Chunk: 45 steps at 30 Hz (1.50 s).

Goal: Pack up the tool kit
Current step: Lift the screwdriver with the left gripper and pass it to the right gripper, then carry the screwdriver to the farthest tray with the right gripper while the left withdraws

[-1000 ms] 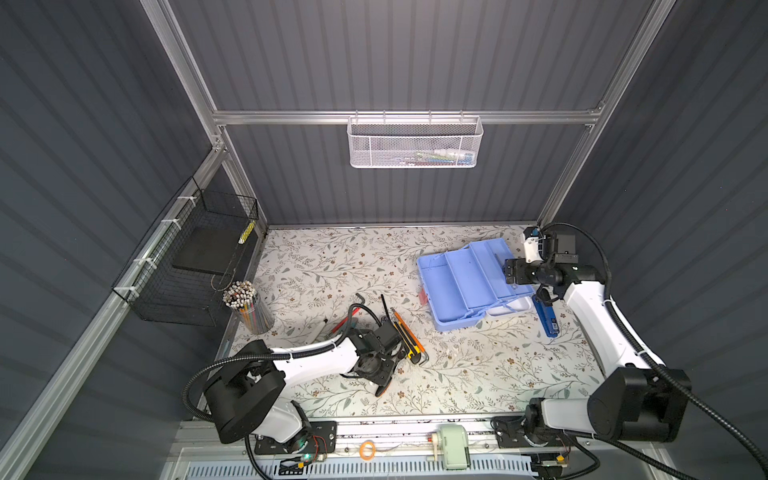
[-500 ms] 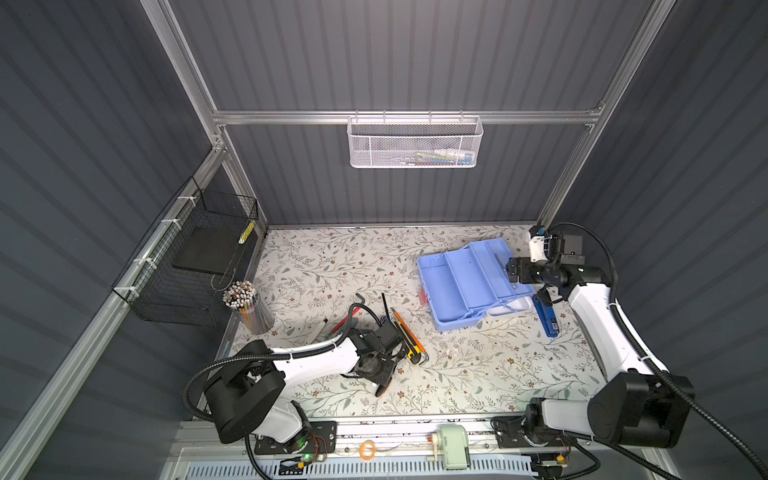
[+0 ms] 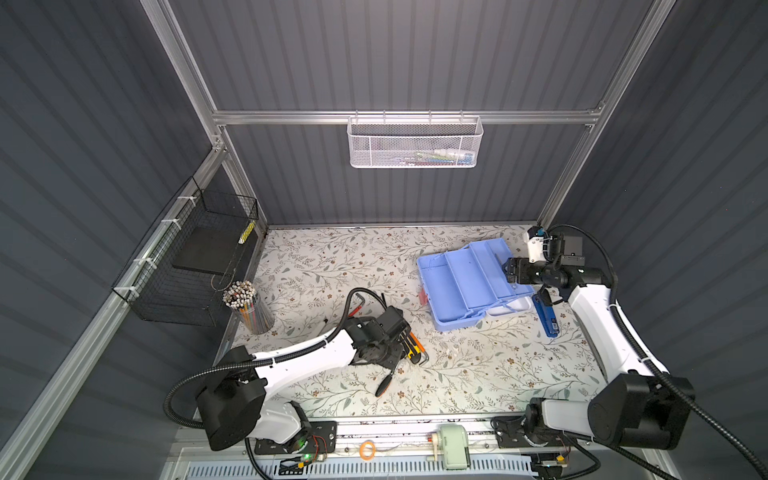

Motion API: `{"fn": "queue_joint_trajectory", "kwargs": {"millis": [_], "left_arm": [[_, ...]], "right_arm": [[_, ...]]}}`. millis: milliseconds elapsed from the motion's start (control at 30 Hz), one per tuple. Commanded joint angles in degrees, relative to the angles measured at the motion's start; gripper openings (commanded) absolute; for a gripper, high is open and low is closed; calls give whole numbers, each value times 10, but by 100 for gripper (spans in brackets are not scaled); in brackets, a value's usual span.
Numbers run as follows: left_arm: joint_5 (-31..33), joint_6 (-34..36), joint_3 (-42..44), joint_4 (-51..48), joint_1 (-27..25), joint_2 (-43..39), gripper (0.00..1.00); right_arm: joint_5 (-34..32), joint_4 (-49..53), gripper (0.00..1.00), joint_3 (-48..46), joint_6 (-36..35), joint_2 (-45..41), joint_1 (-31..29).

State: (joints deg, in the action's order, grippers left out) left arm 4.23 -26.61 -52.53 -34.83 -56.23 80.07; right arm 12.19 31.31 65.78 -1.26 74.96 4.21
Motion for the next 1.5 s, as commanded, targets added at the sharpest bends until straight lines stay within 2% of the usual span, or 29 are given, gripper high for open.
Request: {"fn": "queue_joint_trajectory", "kwargs": {"millis": [0,267,400,633,833,1200,1400,1467], "left_arm": [[23,8,-36,-6,-2,-10,16],[23,28,-113,75,4,46,16],[6,34,-154,116,8,85,16],[-61,31,-198,181,16,144,16],[-107,16,-222,227,16,175,15],[-141,-12,-227,278,15,191,15],[-156,-24,-227,299,15,196,16],[-159,-26,-227,298,15,198,20]], "right_arm": [[63,-2,83,-16,49,-17,-11],[136,-76,73,-92,168,-66,-77],[147,-138,68,-137,237,-90,-127],[136,-209,59,-175,314,-101,-200],[132,-232,51,-181,338,-85,-232],[126,-233,34,-177,339,-60,-243],[127,-231,14,-177,338,-65,-243],[128,-230,10,-175,336,-67,-243]]}}
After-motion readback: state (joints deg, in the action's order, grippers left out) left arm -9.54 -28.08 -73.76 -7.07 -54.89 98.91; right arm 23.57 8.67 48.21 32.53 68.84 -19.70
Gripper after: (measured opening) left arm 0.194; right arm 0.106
